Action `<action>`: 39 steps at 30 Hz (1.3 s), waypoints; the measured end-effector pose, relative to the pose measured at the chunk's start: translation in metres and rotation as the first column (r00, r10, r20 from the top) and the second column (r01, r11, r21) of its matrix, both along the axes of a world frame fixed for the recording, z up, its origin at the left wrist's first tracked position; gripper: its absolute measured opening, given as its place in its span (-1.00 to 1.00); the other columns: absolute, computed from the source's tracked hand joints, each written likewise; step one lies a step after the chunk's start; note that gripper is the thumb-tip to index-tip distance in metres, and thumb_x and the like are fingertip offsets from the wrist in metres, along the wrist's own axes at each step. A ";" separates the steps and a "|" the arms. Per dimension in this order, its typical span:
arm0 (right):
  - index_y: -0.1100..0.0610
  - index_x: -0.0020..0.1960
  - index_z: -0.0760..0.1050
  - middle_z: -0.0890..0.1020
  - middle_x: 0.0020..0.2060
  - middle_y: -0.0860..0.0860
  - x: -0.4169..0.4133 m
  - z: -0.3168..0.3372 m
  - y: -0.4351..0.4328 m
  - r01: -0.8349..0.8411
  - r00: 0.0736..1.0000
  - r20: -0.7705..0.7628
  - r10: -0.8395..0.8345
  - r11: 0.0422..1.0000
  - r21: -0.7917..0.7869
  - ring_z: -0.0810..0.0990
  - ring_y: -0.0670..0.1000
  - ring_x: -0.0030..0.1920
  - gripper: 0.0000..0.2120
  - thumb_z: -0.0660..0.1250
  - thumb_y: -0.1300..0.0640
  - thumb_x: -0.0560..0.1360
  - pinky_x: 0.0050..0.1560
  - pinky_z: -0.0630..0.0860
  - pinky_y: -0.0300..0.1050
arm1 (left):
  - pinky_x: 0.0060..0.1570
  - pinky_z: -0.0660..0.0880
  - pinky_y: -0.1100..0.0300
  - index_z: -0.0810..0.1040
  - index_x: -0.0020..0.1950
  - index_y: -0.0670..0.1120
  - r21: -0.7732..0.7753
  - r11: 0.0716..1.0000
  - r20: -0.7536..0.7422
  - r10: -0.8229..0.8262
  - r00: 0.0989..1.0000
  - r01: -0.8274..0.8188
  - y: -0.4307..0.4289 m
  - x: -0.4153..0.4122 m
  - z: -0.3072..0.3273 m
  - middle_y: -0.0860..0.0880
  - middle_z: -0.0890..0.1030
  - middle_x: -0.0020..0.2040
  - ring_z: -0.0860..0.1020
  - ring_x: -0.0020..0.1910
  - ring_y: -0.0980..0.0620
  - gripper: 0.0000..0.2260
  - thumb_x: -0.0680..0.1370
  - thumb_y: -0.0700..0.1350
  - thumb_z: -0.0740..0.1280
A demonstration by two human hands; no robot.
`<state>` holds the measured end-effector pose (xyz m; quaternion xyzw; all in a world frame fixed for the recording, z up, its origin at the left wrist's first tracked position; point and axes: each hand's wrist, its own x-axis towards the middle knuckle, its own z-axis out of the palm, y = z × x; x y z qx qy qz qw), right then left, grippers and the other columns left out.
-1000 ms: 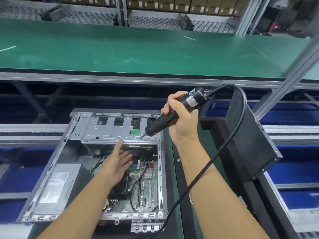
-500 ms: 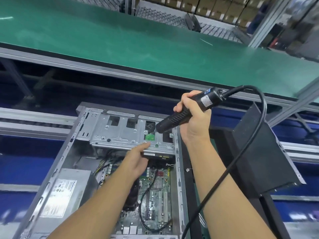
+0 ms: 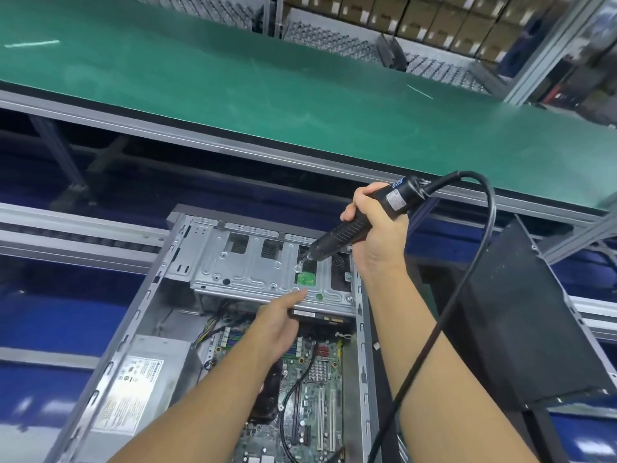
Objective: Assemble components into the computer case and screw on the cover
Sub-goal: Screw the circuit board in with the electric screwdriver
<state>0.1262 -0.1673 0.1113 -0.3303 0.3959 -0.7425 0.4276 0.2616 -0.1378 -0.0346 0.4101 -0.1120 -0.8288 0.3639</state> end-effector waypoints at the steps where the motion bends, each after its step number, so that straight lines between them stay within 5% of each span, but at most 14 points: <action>1: 0.04 -0.16 0.58 0.59 -0.25 0.03 0.000 -0.001 0.000 -0.001 1.000 0.000 0.001 1.000 0.005 0.53 0.04 -0.36 -0.78 0.39 0.36 0.45 -0.10 0.49 0.01 | 0.53 0.12 0.00 0.42 0.37 -0.28 -0.005 1.000 -0.006 0.002 1.000 -0.002 0.000 0.000 0.000 -0.21 0.40 0.46 0.33 0.46 -0.08 -0.34 0.32 -0.16 0.51; 5: 0.04 -0.17 0.58 0.59 -0.26 0.03 0.000 -0.004 0.002 -0.004 1.000 0.012 0.004 1.000 0.005 0.52 0.04 -0.37 -0.78 0.38 0.37 0.44 -0.14 0.50 -0.01 | 0.55 0.06 -0.03 0.41 0.39 -0.31 0.000 1.000 -0.015 0.011 1.000 -0.011 0.000 0.000 -0.002 -0.19 0.39 0.46 0.29 0.49 -0.08 -0.35 0.34 -0.18 0.49; 9: 0.03 -0.18 0.59 0.58 -0.29 0.03 0.002 -0.005 0.002 -0.004 1.000 -0.006 0.004 1.000 0.009 0.53 0.03 -0.36 -0.78 0.38 0.35 0.44 -0.14 0.51 -0.02 | 0.48 0.25 -0.06 0.49 0.29 -0.34 0.009 1.000 -0.058 -0.017 0.998 0.017 0.001 0.000 0.001 -0.24 0.63 0.19 0.55 0.26 -0.13 -0.43 0.31 -0.19 0.49; 15: 0.03 -0.17 0.59 0.58 -0.28 0.04 0.003 -0.008 0.000 -0.009 1.000 -0.020 0.009 1.000 0.009 0.52 0.04 -0.37 -0.78 0.38 0.35 0.45 -0.14 0.51 -0.02 | 0.35 0.37 0.06 0.47 0.31 -0.32 0.014 1.000 -0.056 -0.005 0.998 0.005 0.002 0.000 0.001 -0.14 0.67 0.04 0.64 0.01 0.00 -0.58 0.49 -0.25 0.43; 19: 0.01 -0.17 0.60 0.59 -0.27 0.02 0.002 -0.008 -0.002 -0.027 0.998 -0.061 0.027 1.000 0.002 0.52 0.04 -0.35 -0.78 0.39 0.33 0.45 -0.13 0.51 -0.01 | 0.49 0.22 -0.02 0.47 0.31 -0.31 0.032 0.999 -0.062 -0.012 0.998 0.014 0.001 0.001 -0.002 -0.22 0.62 0.20 0.56 0.25 -0.09 -0.56 0.47 -0.24 0.45; 23: 0.00 -0.16 0.59 0.59 -0.27 0.02 0.002 -0.006 -0.002 -0.038 0.994 -0.104 0.039 0.999 0.011 0.53 0.04 -0.35 -0.79 0.40 0.31 0.46 -0.11 0.50 0.01 | 0.37 0.28 0.08 0.52 0.20 -0.27 0.021 0.999 -0.064 -0.027 0.998 0.029 0.002 0.001 0.003 -0.06 0.73 -0.13 0.66 -0.06 0.05 -0.56 0.36 -0.20 0.49; 28: -0.05 -0.20 0.60 0.59 -0.32 0.00 0.012 0.003 -0.002 -0.082 0.958 -0.276 0.078 0.997 0.000 0.51 0.07 -0.33 -0.80 0.41 0.26 0.41 -0.11 0.48 0.01 | 0.13 0.39 0.15 0.54 0.11 -0.25 0.030 0.999 -0.058 -0.025 0.998 0.027 0.003 0.002 0.006 -0.01 0.72 -0.26 0.69 -0.24 0.11 -0.78 0.49 -0.26 0.42; 35: 0.07 -0.15 0.55 0.58 -0.36 0.02 0.034 0.018 -0.013 -0.116 0.825 -0.542 0.158 0.987 0.112 0.54 0.02 -0.30 -0.87 0.38 0.28 0.43 -0.12 0.58 -0.06 | 0.24 0.28 0.13 0.53 0.11 -0.24 0.029 1.000 -0.019 -0.008 1.000 0.009 0.004 0.001 0.009 0.05 0.70 -0.33 0.62 -0.20 0.13 -0.80 0.51 -0.28 0.42; 39: 0.04 -0.14 0.56 0.60 -0.37 -0.01 0.035 0.020 -0.015 -0.098 0.809 -0.562 0.172 0.982 0.160 0.57 -0.01 -0.30 -0.90 0.39 0.23 0.44 -0.12 0.59 -0.12 | -0.12 0.46 0.24 0.53 0.05 -0.25 -0.007 1.000 -0.039 -0.028 0.999 0.028 0.007 0.001 0.016 0.04 0.69 -0.36 0.65 -0.41 0.20 -0.90 0.55 -0.30 0.35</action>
